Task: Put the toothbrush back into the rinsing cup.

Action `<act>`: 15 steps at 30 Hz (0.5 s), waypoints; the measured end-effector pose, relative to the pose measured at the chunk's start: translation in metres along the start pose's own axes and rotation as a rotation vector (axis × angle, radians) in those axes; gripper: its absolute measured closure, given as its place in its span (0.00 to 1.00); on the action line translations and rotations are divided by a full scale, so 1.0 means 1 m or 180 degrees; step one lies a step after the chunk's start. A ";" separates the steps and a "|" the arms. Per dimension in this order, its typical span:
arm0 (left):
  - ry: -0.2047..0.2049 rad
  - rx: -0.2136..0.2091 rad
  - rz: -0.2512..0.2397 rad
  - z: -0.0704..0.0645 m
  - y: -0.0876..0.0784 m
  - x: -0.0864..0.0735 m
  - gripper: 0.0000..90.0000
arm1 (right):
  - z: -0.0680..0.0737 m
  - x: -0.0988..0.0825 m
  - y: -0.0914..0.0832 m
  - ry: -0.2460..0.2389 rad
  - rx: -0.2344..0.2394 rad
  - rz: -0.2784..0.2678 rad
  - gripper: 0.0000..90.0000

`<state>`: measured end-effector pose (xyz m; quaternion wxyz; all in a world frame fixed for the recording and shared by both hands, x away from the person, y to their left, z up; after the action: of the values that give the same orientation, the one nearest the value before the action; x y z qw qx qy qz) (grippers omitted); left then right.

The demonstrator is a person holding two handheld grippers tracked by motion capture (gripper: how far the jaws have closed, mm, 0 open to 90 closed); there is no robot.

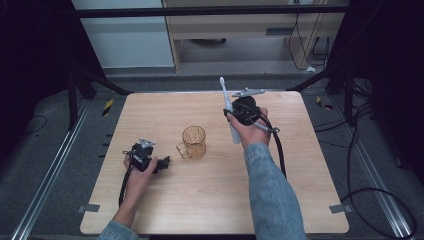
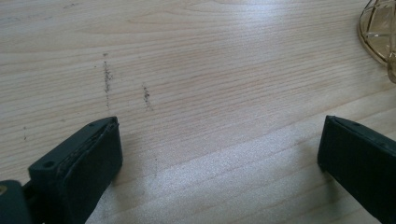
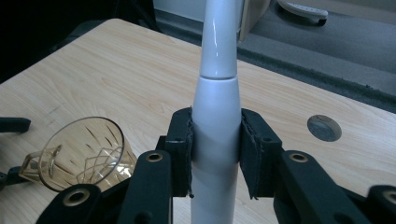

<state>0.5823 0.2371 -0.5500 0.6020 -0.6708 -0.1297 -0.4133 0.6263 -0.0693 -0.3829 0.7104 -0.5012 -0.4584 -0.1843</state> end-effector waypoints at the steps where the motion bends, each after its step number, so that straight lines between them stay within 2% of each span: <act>1: -0.0001 0.0001 0.0005 0.000 0.000 0.000 0.00 | 0.002 0.002 0.000 0.0000 0.0008 -0.0031 0.74; 8: 0.0001 -0.0001 -0.0001 0.000 0.001 0.000 0.00 | 0.008 0.010 -0.002 0.0040 0.0053 -0.0153 0.74; 15: 0.0008 0.0000 0.0000 0.001 0.001 0.001 0.00 | 0.017 0.022 -0.004 0.0005 0.0087 -0.0274 0.74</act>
<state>0.5835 0.2374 -0.5500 0.6021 -0.6703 -0.1290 -0.4142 0.6264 -0.0518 -0.3607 0.7090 -0.4711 -0.4815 -0.2087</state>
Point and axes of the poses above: each handheld gripper's, and its own axes: y roughly forward along the jaws, x roughly out of its top, z roughly to its left, the point moved 6 cm from there along y, roughly forward along the jaws, and after that the axes turned 4 degrees about y, right-handed, at the moved point
